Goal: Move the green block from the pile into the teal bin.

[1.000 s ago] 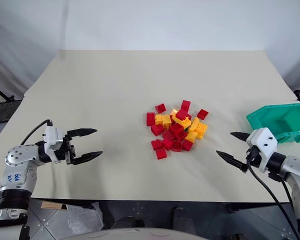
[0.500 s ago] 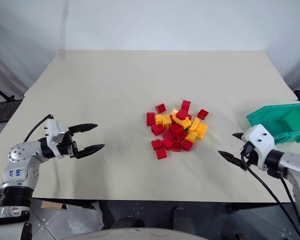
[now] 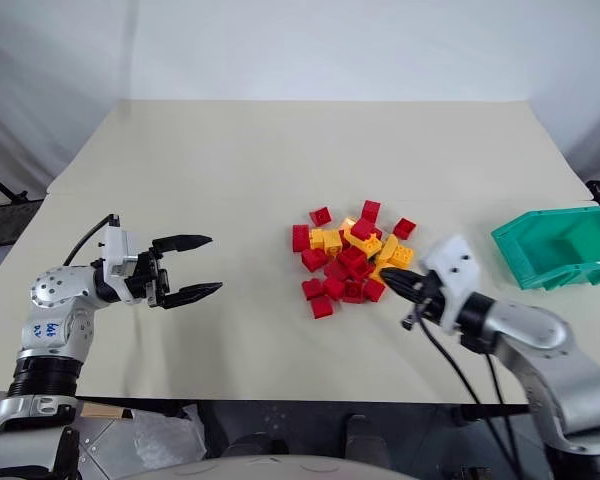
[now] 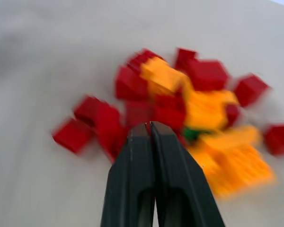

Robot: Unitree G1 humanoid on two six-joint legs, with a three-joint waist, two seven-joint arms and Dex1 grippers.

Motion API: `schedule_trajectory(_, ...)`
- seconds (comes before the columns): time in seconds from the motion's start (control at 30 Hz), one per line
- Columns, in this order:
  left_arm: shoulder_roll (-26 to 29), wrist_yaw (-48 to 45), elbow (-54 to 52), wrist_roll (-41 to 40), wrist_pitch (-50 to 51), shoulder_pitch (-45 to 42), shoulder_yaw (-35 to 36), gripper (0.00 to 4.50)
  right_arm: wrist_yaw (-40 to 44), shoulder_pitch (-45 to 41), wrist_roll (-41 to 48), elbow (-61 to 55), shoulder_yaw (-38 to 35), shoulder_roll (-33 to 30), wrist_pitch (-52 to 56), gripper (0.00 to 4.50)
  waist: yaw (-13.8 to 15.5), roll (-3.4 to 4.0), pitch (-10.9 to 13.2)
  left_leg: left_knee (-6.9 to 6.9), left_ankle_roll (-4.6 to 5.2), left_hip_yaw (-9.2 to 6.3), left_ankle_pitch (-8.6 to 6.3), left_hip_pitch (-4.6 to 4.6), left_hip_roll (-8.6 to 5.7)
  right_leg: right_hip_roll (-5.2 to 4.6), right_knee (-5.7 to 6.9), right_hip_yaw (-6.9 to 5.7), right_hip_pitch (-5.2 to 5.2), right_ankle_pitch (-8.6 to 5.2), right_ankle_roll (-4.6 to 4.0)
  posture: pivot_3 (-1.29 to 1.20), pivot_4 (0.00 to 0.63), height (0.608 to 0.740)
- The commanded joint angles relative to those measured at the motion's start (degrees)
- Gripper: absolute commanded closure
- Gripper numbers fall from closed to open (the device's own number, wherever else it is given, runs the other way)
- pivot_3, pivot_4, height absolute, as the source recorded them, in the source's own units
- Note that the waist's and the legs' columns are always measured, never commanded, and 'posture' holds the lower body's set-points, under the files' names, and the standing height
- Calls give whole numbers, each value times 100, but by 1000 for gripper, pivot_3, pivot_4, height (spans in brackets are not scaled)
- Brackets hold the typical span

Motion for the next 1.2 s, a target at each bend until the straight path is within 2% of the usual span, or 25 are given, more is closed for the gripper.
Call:
schedule_trajectory(0.03,-47,-151,73,-31,-139,-169,-70,0,-306,-395,-16,-94,345,206,205,4451,3,0,0,5,0,-1,0,-4,0,0,1,-2,-1,0,0,0,150,740)
schedule_trajectory(0.2,-309,-151,314,74,-232,-537,-275,0,-486,-1588,-706,1187,1448,935,-11,4451,-10,-8,4,51,6,-6,-9,-17,0,1,7,-9,-2,0,0,0,150,740)
schedule_trajectory(0.5,-563,-18,588,191,-427,-813,-390,0,-274,-2522,-1627,3495,1858,1317,-1150,4451,-11,-8,4,58,5,-1,-9,-37,-13,10,17,-29,-8,5,10,0,150,740)
schedule_trajectory(0.77,-563,3,542,197,-447,-745,-361,0,-316,-2912,-2106,4662,1485,1140,-1913,4451,-3,-8,4,58,12,19,-14,-41,-14,3,4,-33,-11,13,23,0,150,740)
schedule_trajectory(1.03,-557,61,555,211,-447,-710,-354,0,-463,-2900,-2402,4933,1076,686,-2054,4451,-11,-8,4,58,14,20,-16,-44,-12,-8,-4,-29,-11,15,27,0,150,740)
schedule_trajectory(1.2,-596,65,639,228,-461,-760,-382,0,-269,-2706,-2456,4704,992,461,-2038,4451,-12,-7,4,58,13,24,-17,-43,-6,-7,-5,-27,-12,15,27,0,150,740)
